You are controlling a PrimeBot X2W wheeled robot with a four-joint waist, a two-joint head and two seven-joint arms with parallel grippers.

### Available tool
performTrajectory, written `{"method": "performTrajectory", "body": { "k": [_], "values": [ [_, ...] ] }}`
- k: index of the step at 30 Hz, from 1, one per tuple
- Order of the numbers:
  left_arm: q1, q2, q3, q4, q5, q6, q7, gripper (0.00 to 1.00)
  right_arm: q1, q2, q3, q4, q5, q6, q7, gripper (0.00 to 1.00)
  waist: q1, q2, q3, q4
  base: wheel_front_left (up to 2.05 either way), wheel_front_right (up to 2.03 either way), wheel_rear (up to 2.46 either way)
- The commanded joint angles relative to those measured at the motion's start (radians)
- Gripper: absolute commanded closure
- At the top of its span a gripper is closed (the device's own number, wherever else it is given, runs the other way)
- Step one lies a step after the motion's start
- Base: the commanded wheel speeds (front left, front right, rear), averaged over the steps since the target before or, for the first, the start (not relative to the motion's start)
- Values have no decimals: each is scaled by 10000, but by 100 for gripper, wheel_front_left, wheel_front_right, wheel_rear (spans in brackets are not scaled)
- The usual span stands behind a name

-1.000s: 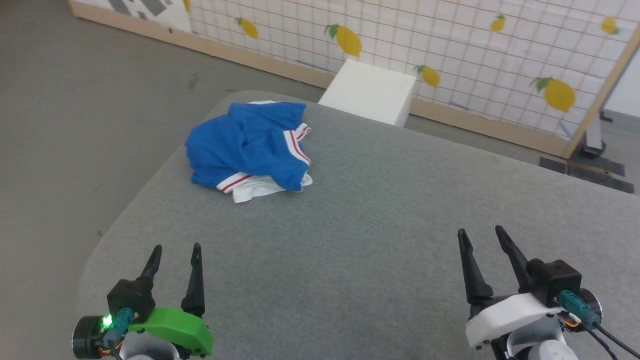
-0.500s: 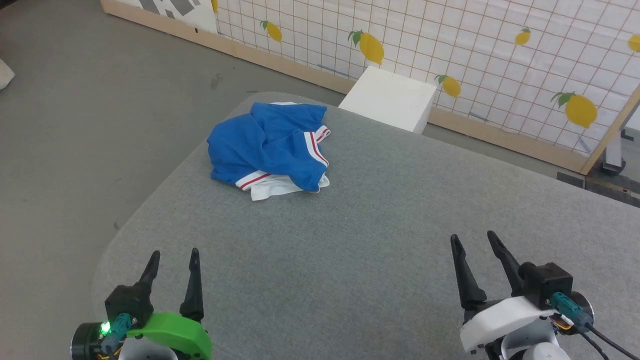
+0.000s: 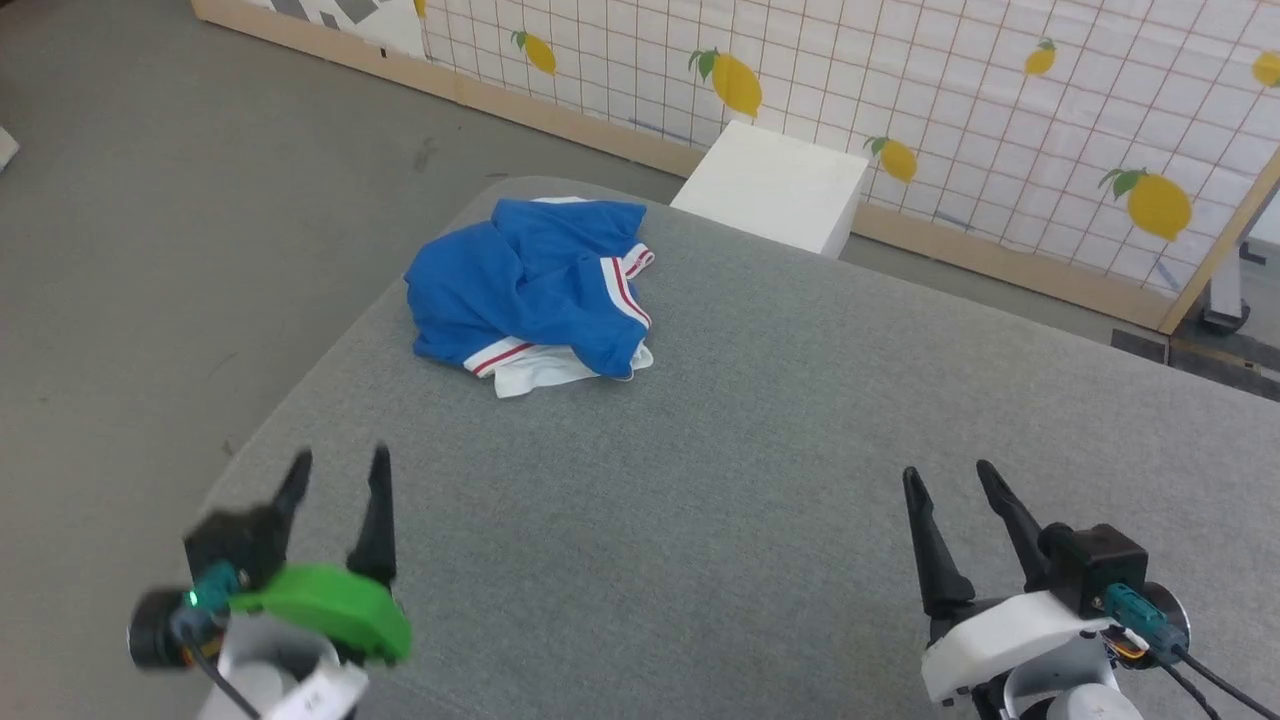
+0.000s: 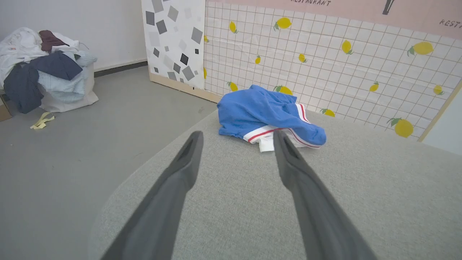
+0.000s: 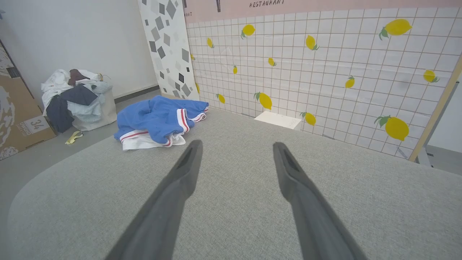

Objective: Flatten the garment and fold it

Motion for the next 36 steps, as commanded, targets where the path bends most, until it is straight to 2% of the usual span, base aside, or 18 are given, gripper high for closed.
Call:
{"method": "performTrajectory", "body": {
  "k": [1,7,13,22,26,36],
  "values": [
    [-465,102,35,-51,-120,-101,118,0,-118,-9,-27,-78,11,60,20,0,0,0,101,-21,0,0,0],
    [-2054,358,212,327,-705,-395,842,0,-229,-9,-90,-264,-140,60,143,0,0,0,528,-179,0,0,0],
    [-3980,722,315,1157,-1522,-696,1914,0,-440,-9,-266,-647,-508,60,420,0,0,0,1435,-424,0,0,0],
    [-6541,1539,511,3322,-2852,-855,4583,0,-914,-9,-437,-1379,-1060,60,839,0,0,0,2910,-1146,0,0,0],
    [-7293,1875,560,4087,-3238,-826,5897,0,-1022,-9,-580,-1711,-1227,60,963,0,0,0,3427,-1496,0,0,0],
    [-9015,2686,285,5550,-3326,-310,8735,0,-992,-9,-1060,-2638,-1556,60,1285,0,0,0,4758,-2100,0,0,0]
  ]
}}
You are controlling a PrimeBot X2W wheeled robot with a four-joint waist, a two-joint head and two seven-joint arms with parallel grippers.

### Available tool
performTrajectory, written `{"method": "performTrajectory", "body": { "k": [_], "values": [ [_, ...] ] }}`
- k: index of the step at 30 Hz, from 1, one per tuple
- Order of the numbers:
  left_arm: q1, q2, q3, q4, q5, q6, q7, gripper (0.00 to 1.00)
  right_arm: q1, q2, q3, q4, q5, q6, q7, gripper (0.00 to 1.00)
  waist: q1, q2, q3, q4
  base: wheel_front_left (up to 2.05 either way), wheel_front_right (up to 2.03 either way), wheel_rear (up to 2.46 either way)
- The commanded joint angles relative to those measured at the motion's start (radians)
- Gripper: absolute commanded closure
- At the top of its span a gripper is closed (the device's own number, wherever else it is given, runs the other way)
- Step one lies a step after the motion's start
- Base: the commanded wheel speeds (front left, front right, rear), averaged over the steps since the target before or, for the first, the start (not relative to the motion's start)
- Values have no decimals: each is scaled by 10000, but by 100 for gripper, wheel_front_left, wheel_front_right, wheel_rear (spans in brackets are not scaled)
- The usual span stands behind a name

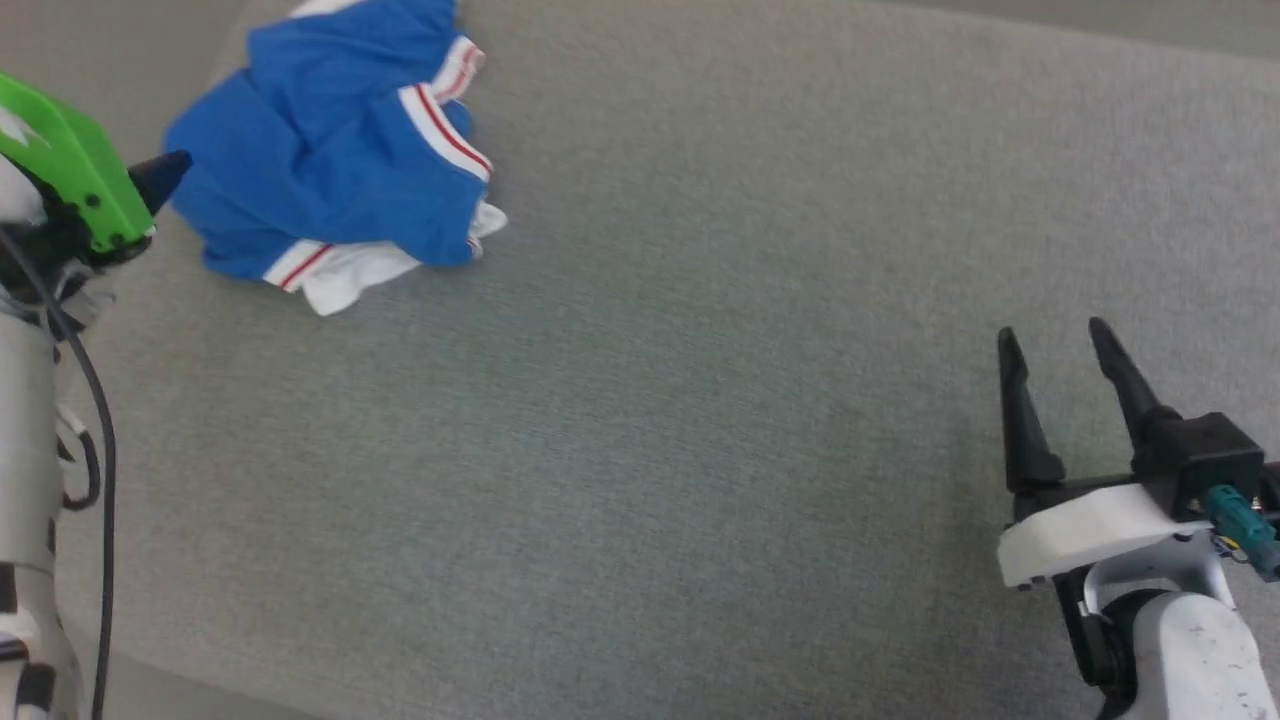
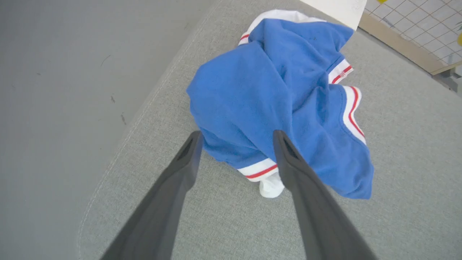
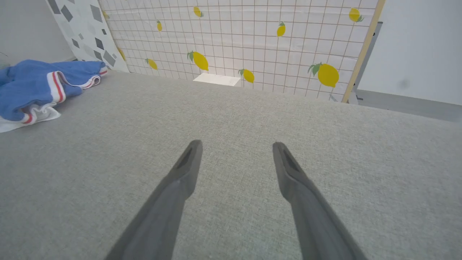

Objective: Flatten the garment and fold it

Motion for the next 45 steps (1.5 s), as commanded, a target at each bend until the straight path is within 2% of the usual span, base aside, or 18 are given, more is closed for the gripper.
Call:
{"method": "performTrajectory", "body": {
  "k": [1,5,11,18,25,26,27,28,37,45],
  "values": [
    [-268,53,-109,86,14,229,403,0,-123,-18,-63,-171,-100,60,38,0,-3,-1,806,-531,0,0,0],
    [-543,323,-286,-176,161,792,1469,0,-90,-18,-234,-694,-232,60,201,0,-3,-1,1448,-674,0,0,0],
    [-507,455,-109,-198,-32,942,1607,0,-79,-18,-300,-1020,-275,60,284,0,-3,-1,1867,-781,0,0,0],
    [-277,168,91,157,-438,863,1437,0,-76,-18,-416,-1214,-314,60,338,0,-3,-1,2073,-717,0,0,0],
    [-336,14,139,658,-639,520,984,0,-134,-18,-404,-1322,-346,60,458,0,-3,-1,2161,-647,0,0,0],
    [-345,4,144,745,-659,478,931,18,-127,-18,-403,-1330,-336,60,468,0,-3,-1,2156,-650,0,0,0],
    [-367,2,159,795,-669,396,747,87,-125,-18,-407,-1332,-331,60,477,0,-3,-1,2153,-652,0,0,0],
    [-378,-8,155,883,-686,342,698,100,-125,-18,-409,-1329,-326,60,480,0,-3,-1,2142,-659,0,0,0],
    [-794,146,244,1535,-585,76,-802,100,-158,-18,-414,-1191,-262,60,426,0,-3,-1,1881,-697,0,0,0],
    [-1254,202,300,1804,-445,-73,-2441,100,-155,-18,-308,-704,-41,60,195,0,-3,-1,1159,-709,0,0,0]
  ]
}}
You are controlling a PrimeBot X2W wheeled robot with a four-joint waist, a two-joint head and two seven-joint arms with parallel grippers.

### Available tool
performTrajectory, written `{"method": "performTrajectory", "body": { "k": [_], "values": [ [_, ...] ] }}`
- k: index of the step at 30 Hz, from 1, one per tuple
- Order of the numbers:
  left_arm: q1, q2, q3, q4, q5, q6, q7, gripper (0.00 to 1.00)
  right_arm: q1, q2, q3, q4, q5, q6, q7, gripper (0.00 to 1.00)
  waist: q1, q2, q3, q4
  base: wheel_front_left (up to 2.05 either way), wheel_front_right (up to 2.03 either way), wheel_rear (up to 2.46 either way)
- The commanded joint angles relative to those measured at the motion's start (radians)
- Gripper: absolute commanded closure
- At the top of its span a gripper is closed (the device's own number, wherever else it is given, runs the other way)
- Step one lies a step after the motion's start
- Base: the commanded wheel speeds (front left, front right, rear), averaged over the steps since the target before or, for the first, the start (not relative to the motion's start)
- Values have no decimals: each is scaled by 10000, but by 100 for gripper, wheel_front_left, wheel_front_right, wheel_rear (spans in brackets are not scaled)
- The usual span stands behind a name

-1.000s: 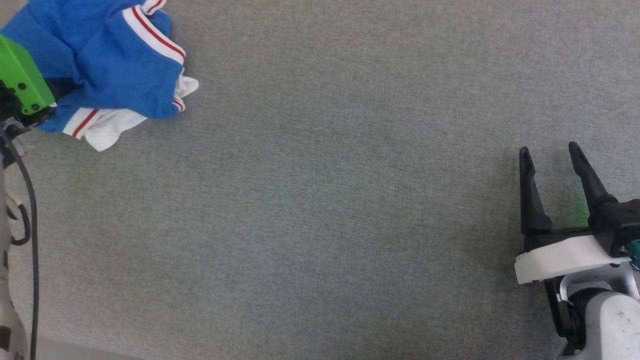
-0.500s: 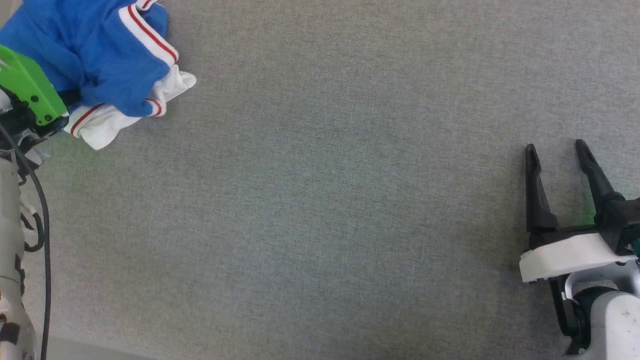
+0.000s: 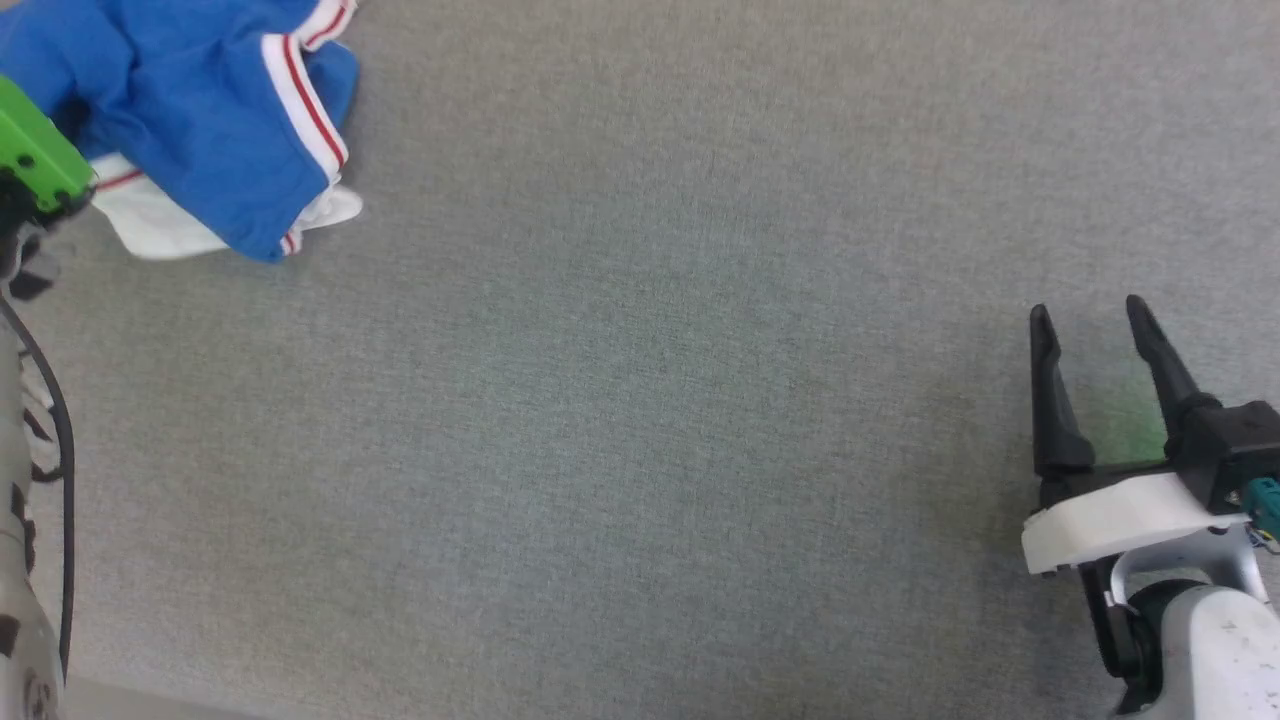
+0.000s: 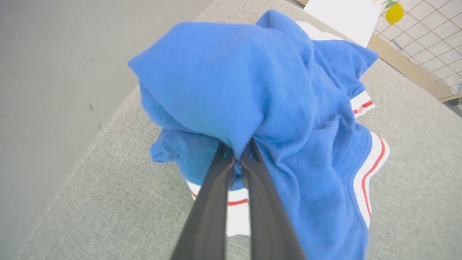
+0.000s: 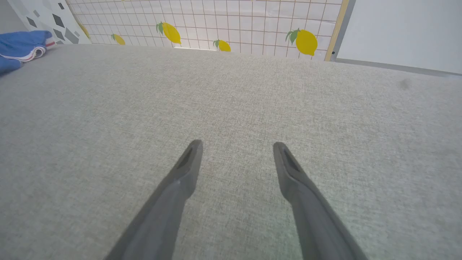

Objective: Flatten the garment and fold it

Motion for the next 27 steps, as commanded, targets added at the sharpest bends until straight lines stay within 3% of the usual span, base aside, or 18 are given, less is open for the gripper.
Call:
{"method": "performTrajectory", "body": {
  "k": [1,15,27],
  "values": [
    [-312,72,-5,-16,74,-65,-251,100,-151,-22,30,121,90,46,-115,0,-1,-1,-415,-18,0,0,0],
    [-1603,249,-646,-892,587,-355,-1478,100,164,-22,294,1614,899,46,-875,0,-1,-1,-2620,-482,0,0,0],
    [-2171,-138,-1446,-1634,796,-451,-1325,100,551,-22,447,2608,1399,46,-1353,0,-1,-1,-4264,-959,0,0,0]
  ]
}}
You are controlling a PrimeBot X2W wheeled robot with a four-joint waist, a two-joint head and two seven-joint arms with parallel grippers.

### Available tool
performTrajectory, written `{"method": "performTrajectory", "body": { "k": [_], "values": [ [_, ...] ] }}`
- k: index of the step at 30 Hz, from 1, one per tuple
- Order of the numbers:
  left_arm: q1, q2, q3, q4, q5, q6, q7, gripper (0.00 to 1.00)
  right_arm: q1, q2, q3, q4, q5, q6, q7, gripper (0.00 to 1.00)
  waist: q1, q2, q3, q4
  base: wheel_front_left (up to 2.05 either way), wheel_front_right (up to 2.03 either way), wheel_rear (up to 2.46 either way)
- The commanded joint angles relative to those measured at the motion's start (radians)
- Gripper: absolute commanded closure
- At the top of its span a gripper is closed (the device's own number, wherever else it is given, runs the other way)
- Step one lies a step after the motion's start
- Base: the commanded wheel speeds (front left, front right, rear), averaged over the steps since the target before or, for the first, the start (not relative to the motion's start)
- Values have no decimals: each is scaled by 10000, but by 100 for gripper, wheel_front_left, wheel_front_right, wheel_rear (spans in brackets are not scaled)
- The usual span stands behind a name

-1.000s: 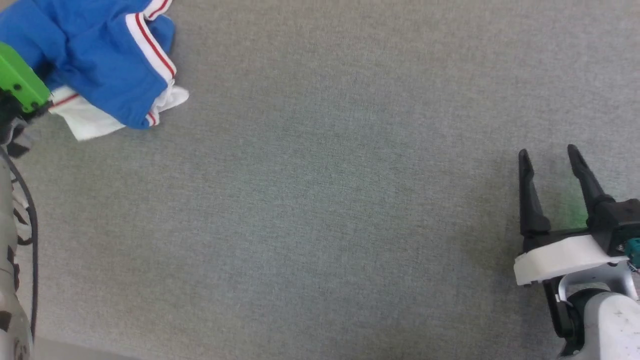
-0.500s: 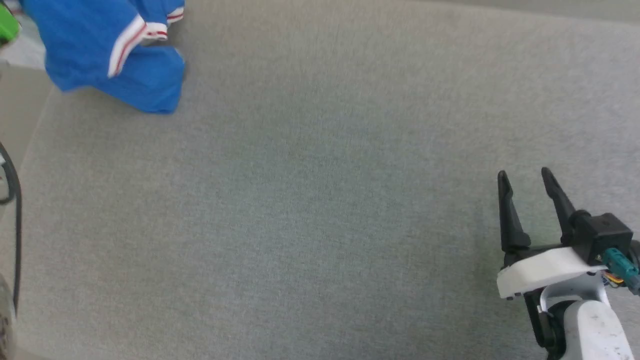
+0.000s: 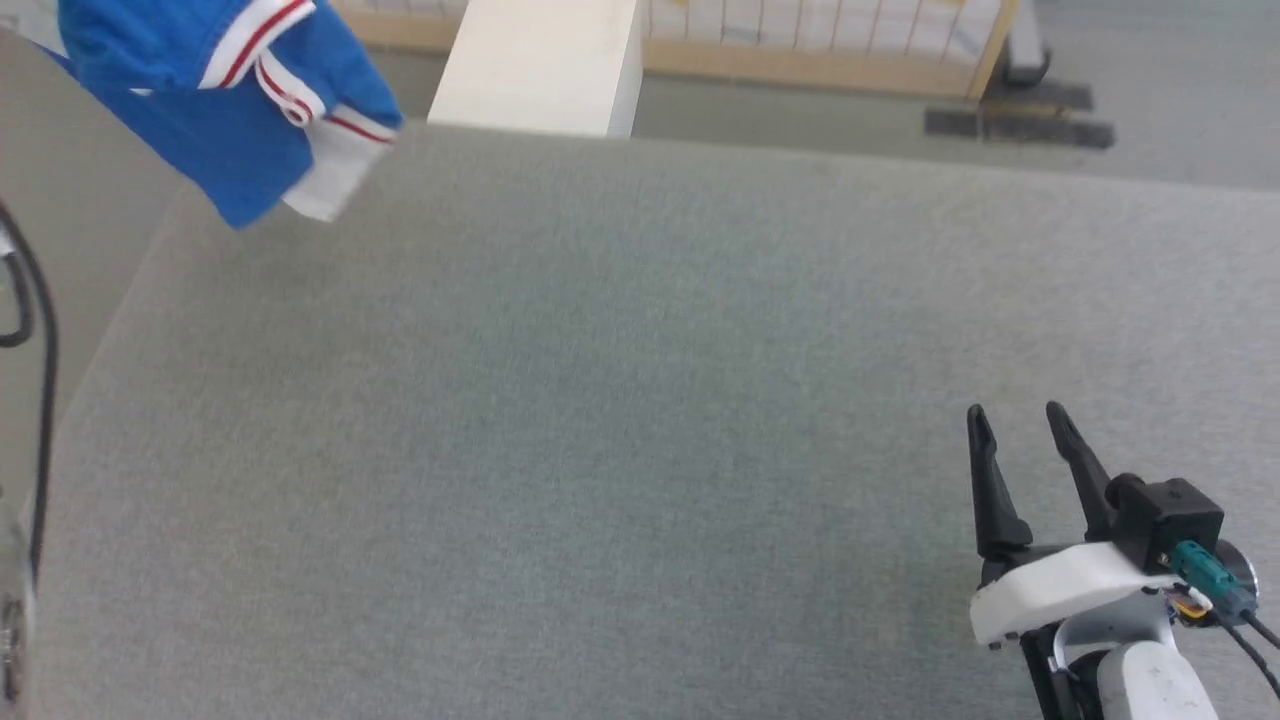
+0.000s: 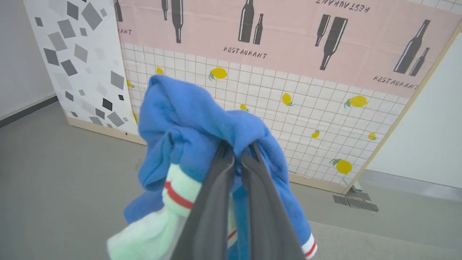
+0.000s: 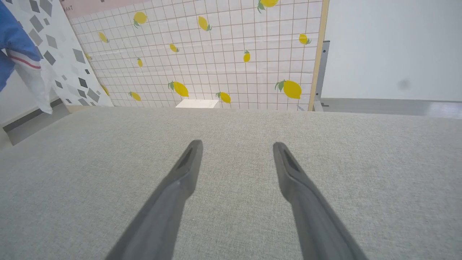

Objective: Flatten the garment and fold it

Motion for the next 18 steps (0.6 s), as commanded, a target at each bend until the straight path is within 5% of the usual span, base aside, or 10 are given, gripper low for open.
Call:
{"method": "performTrajectory", "body": {
  "k": [1,18],
  "values": [
    [-204,-165,-144,-89,18,-81,42,100,195,-18,4,82,94,46,-82,0,1,0,-682,-344,0,0,0],
    [1090,-2269,-2116,-1621,-1932,-153,842,100,552,-18,-117,274,148,46,-99,0,1,0,-1446,-1345,0,0,0]
  ]
}}
